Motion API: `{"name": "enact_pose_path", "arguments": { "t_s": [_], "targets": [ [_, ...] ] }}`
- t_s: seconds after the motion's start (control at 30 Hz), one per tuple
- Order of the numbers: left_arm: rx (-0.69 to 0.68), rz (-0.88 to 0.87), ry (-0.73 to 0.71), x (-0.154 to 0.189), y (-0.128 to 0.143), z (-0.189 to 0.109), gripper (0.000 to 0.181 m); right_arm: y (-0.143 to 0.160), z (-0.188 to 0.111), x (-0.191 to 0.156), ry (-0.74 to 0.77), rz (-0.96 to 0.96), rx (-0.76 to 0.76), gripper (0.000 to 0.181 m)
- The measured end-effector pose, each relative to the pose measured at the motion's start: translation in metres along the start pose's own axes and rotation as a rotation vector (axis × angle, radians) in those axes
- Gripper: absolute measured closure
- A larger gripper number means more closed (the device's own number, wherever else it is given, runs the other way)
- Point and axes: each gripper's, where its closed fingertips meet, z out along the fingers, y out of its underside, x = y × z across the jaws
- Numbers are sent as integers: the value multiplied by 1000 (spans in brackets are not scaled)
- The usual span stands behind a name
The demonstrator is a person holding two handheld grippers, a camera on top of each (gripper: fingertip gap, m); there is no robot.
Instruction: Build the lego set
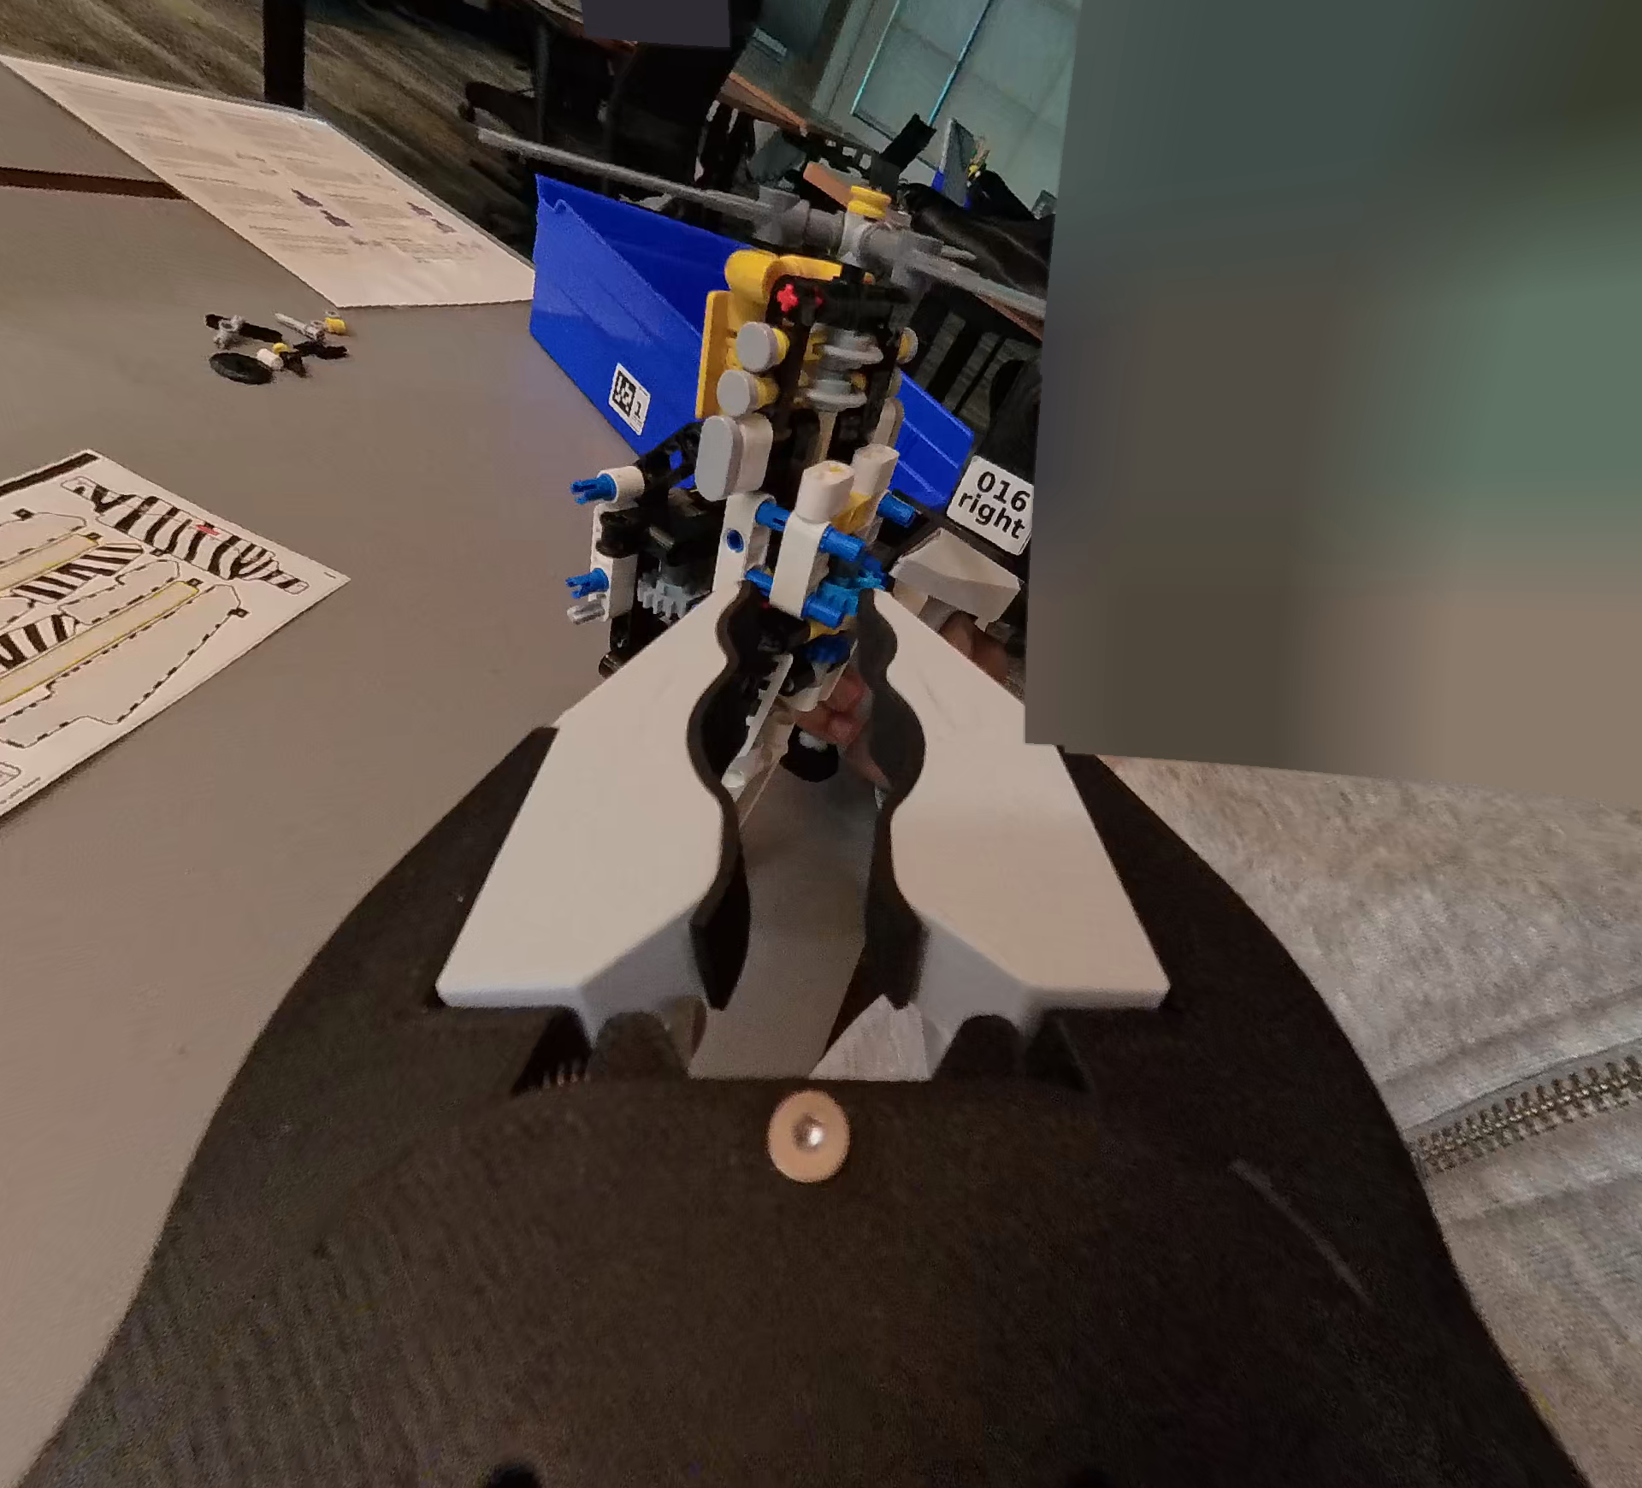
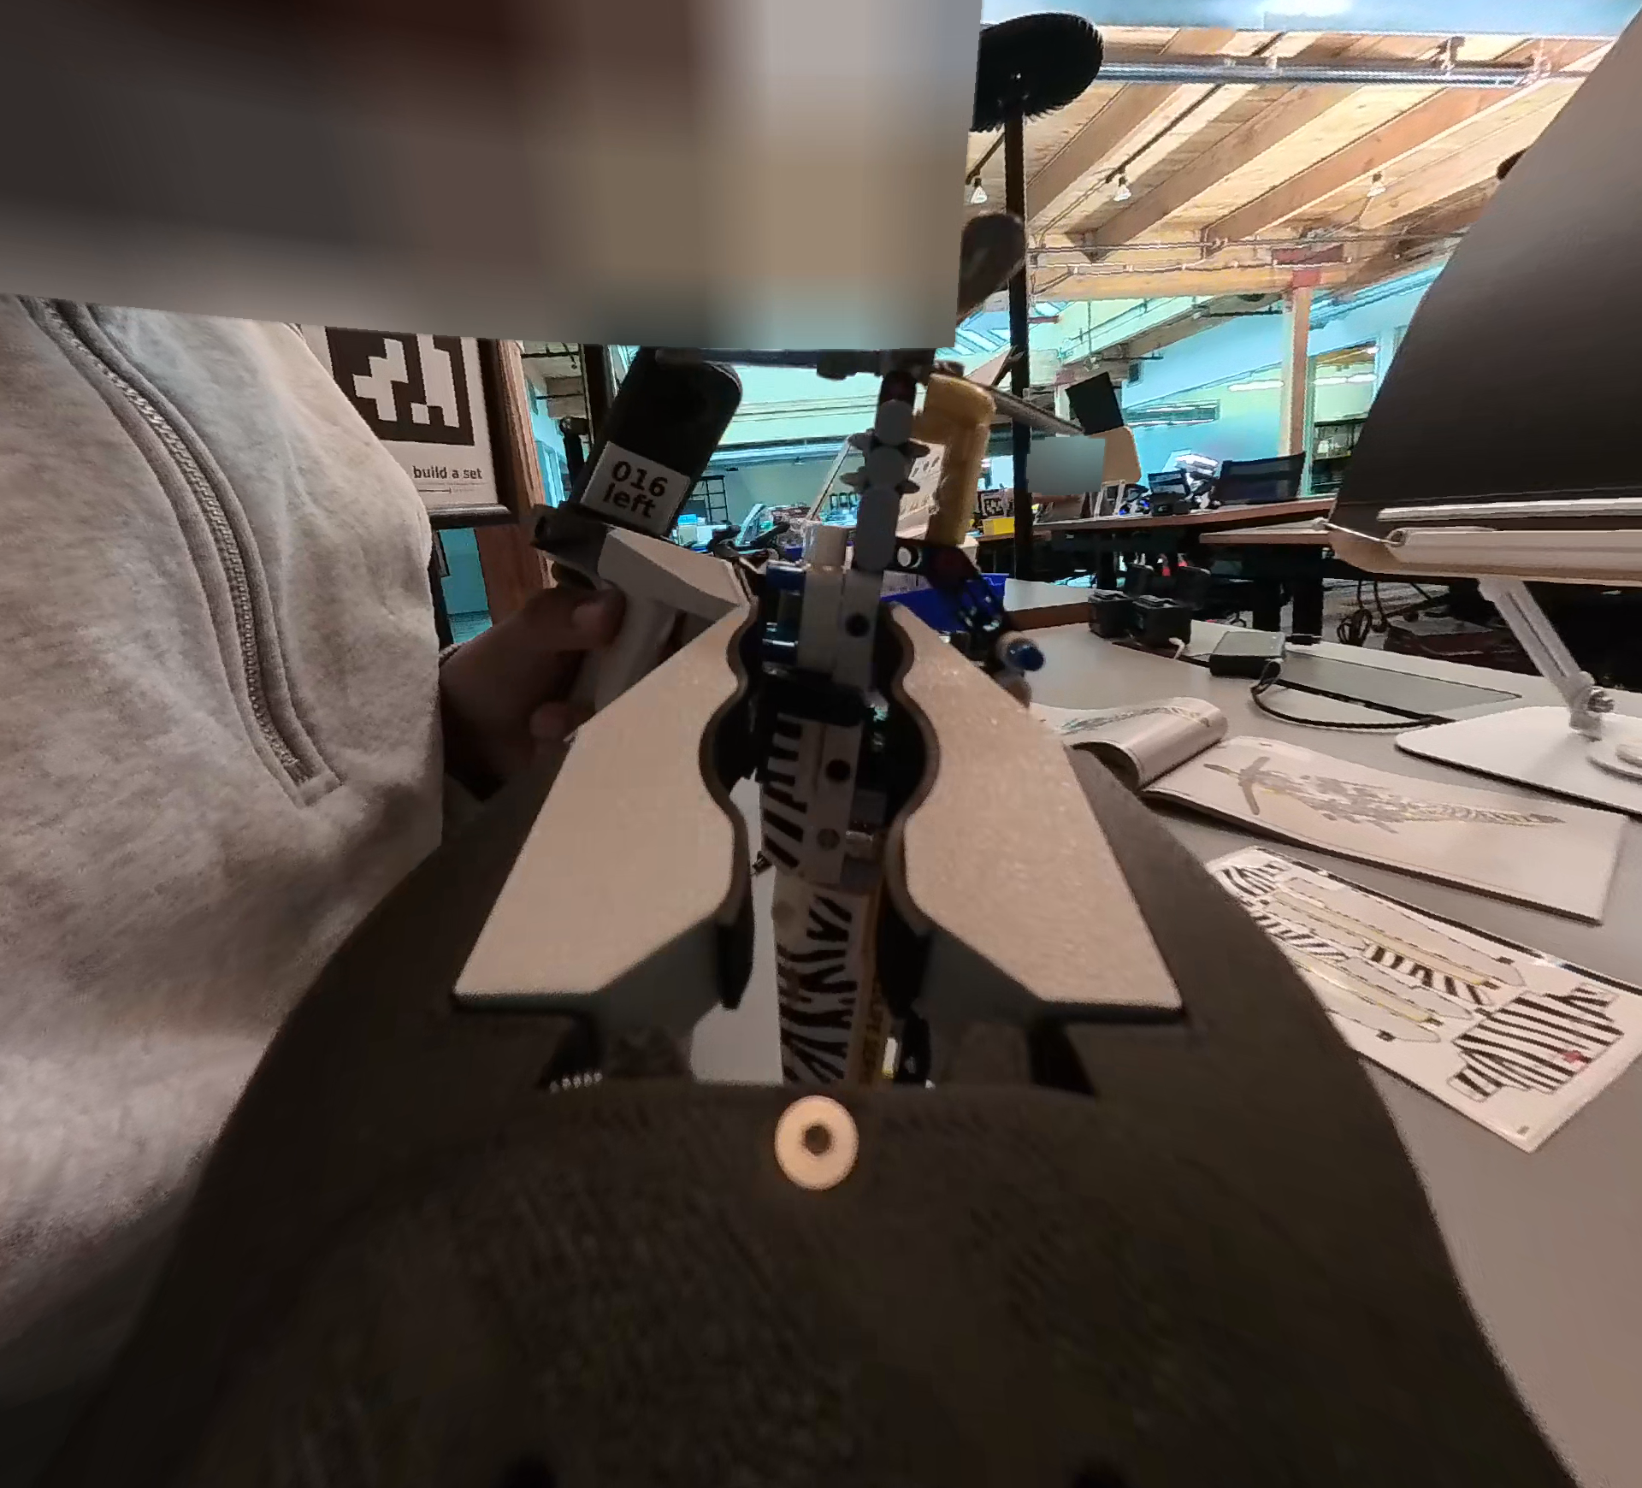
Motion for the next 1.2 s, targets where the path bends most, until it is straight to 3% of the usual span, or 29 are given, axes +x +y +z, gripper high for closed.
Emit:
{"name": "enact_pose_path", "arguments": {
  "t_s": [0.2, 0.63, 1.2],
  "targets": [
    [9, -62, 36, 1, 0, -2, 162, 0, 0, -2, -17, 18, 10, 159],
    [-32, 5, 28, 5, 6, -3, 164, 1, 0, -6, -76, 67, -42, 159],
    [-11, -89, 169, 11, 3, -9, 166, -3, 0, -10, -119, 116, -28, 159]
  ]
}}
